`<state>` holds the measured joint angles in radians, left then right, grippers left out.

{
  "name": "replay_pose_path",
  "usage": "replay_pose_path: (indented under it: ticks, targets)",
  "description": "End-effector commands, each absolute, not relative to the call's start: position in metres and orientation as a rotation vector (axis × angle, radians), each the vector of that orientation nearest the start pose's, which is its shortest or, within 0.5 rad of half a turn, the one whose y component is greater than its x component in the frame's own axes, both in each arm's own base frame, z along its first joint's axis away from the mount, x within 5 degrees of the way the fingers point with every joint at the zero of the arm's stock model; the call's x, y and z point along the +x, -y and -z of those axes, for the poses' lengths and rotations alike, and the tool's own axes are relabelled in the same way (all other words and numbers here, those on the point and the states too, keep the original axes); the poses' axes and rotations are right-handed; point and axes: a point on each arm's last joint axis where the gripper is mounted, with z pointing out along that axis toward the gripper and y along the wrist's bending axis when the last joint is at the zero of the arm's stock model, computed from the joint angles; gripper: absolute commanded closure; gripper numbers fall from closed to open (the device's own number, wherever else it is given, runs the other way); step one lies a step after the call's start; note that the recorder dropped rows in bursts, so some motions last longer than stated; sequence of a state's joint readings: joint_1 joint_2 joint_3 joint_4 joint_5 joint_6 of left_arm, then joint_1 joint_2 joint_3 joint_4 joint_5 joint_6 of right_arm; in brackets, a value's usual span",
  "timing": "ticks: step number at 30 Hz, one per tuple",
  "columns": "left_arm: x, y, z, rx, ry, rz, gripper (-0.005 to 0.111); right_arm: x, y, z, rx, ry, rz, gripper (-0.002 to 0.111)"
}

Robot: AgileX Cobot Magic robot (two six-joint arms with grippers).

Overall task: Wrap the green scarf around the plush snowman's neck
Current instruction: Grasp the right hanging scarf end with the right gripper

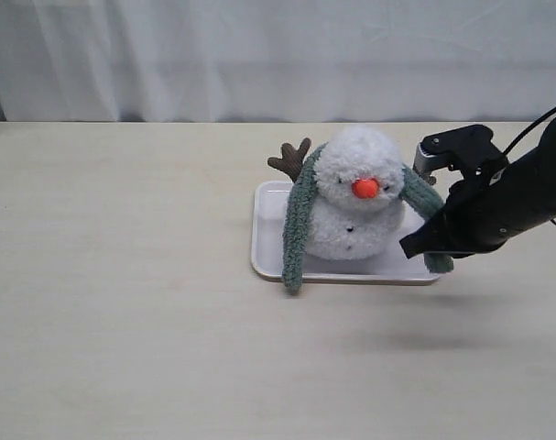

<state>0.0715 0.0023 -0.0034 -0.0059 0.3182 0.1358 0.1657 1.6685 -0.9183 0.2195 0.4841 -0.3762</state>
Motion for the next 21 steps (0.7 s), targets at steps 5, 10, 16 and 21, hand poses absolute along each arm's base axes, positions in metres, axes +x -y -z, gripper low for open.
replay_pose_path:
  ticks: [5,10,16,21]
  targets:
    - [0.054,-0.003,-0.185,0.054,-1.794,-0.136,0.107,0.298,-0.064,-0.174,-0.457,-2.792,-0.218,0.104]
    - [0.054,-0.003,-0.185,0.054,-1.794,-0.136,0.107,0.297,-0.065,-0.159,-0.437,-2.853,-0.247,0.104]
    - [0.054,-0.003,-0.185,0.054,-1.794,-0.136,0.107,0.296,-0.066,-0.157,-0.45,-2.872,-0.267,0.104]
    - [0.054,-0.003,-0.185,0.054,-1.794,-0.136,0.107,0.296,-0.066,-0.162,-0.45,-2.855,-0.267,0.104]
